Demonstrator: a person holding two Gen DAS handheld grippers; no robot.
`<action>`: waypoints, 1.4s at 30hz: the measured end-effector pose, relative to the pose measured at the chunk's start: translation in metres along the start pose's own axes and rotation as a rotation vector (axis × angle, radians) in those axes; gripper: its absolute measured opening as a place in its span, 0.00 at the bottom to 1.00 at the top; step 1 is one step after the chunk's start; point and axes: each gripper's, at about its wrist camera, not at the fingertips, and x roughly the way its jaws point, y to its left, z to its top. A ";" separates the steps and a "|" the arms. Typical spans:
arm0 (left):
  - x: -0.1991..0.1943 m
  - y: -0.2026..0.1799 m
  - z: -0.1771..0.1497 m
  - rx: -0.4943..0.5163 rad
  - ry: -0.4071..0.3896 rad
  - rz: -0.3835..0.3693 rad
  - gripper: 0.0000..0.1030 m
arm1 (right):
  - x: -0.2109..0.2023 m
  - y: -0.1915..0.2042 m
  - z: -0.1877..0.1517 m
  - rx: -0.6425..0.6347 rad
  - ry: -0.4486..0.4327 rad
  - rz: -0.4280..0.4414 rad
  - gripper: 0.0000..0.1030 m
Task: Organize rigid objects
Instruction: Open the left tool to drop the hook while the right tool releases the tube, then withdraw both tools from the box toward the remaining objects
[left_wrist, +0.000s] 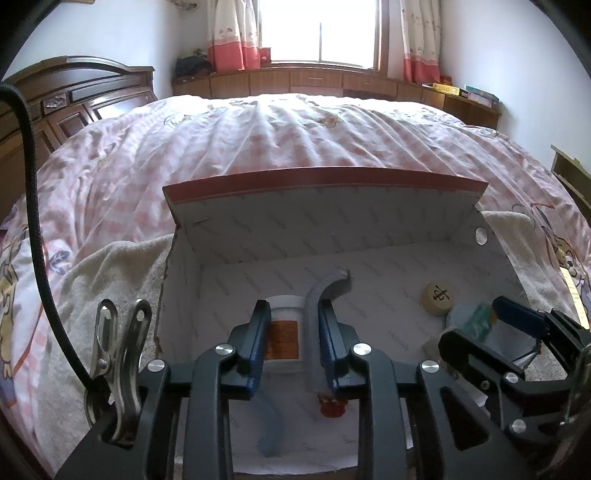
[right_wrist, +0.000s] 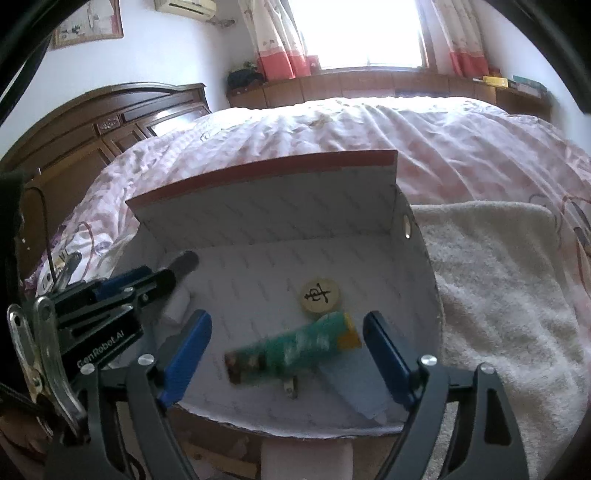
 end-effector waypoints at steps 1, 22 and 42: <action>0.000 0.000 0.000 -0.002 0.003 -0.002 0.27 | -0.001 0.000 0.000 0.004 -0.004 0.002 0.89; -0.025 -0.005 -0.012 -0.008 -0.002 -0.026 0.27 | -0.031 0.003 -0.006 0.009 -0.052 0.023 0.89; -0.062 -0.011 -0.040 -0.018 -0.014 -0.080 0.27 | -0.067 0.002 -0.032 -0.038 -0.057 0.025 0.89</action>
